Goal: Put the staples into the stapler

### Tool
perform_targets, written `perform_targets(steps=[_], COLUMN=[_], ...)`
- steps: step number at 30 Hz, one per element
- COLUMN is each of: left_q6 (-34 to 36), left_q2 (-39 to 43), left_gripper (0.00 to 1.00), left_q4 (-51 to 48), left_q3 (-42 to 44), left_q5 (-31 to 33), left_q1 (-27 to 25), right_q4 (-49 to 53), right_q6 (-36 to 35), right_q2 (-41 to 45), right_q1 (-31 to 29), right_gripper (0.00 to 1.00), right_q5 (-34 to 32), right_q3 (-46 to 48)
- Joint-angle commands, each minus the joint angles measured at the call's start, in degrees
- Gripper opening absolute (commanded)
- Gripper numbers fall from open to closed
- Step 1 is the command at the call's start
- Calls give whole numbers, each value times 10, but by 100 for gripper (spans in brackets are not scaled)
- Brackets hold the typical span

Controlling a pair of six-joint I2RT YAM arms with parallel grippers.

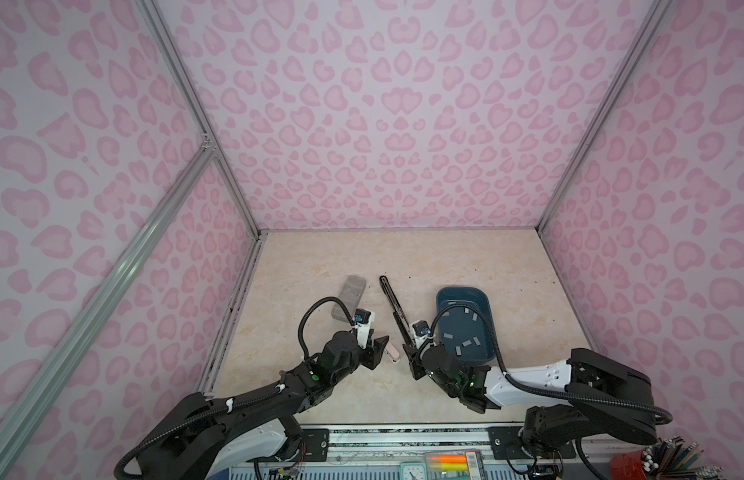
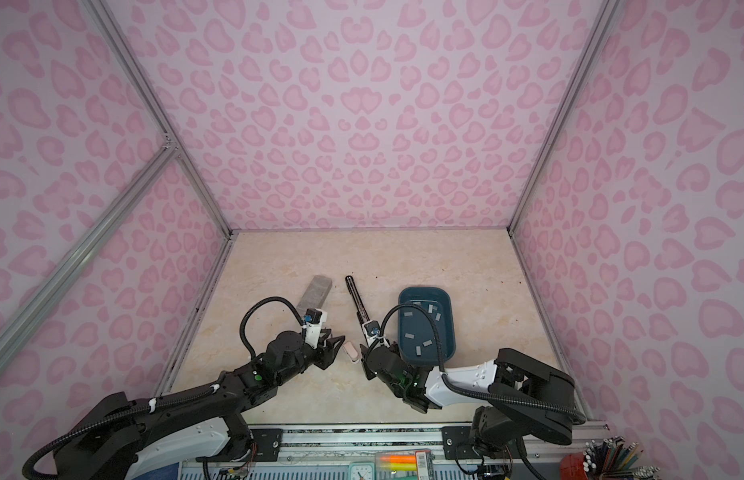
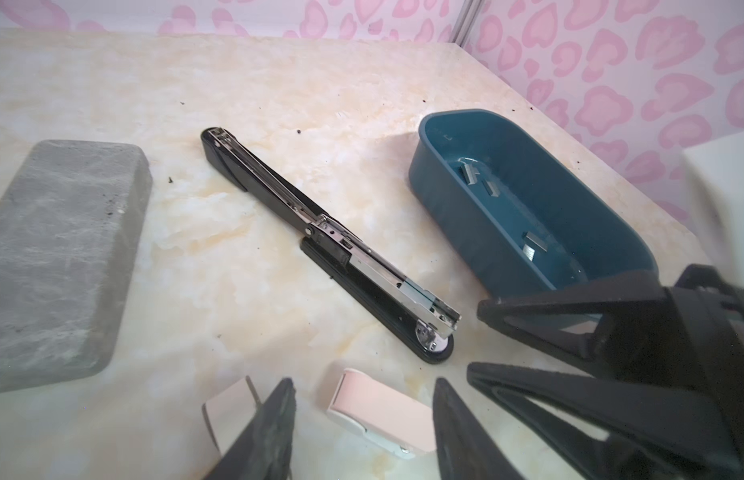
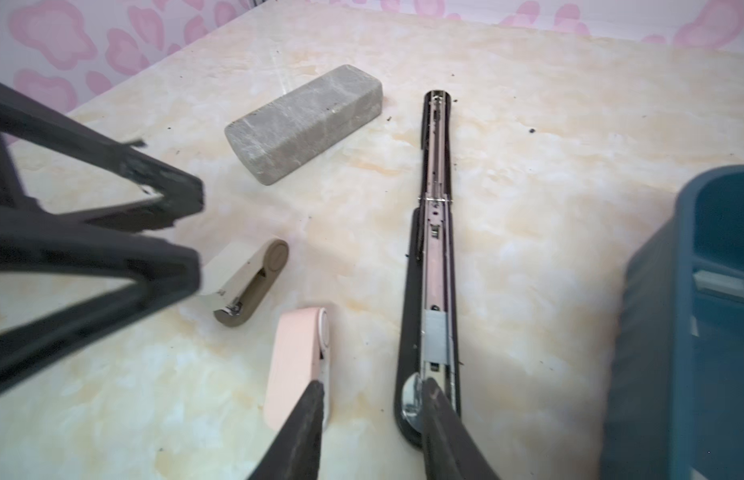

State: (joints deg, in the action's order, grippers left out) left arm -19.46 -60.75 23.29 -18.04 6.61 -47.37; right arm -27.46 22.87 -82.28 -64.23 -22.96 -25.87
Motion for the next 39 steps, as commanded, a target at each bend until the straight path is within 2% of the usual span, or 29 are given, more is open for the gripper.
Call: perform_targets(steps=[1, 6, 13, 20, 25, 29, 33, 39], left_q6=[-15, -29, -45, -49, -48, -55, -68, -111], left_q2=[28, 82, 145, 175, 172, 165, 140, 80], left_gripper=[57, 62, 66, 69, 69, 71, 72, 69], left_q4=[-3, -23, -55, -70, -71, -65, -69, -69], left_q3=[2, 17, 33, 43, 42, 42, 25, -5], left_q5=[40, 61, 76, 91, 97, 100, 76, -12], left_q1=[0, 0, 0, 0, 1, 6, 29, 93], right_q4=[24, 20, 21, 0, -3, -9, -18, -30], right_q6=[6, 7, 7, 6, 3, -2, -7, -10], right_q2=[15, 31, 14, -10, -46, -80, -104, -130], right_q1=[0, 6, 20, 36, 40, 43, 44, 53], right_gripper=[45, 52, 52, 54, 53, 45, 40, 34], right_q5=[-29, -30, -19, 9, 19, 31, 33, 41], right_q3=[16, 34, 24, 19, -2, -23, -37, -50])
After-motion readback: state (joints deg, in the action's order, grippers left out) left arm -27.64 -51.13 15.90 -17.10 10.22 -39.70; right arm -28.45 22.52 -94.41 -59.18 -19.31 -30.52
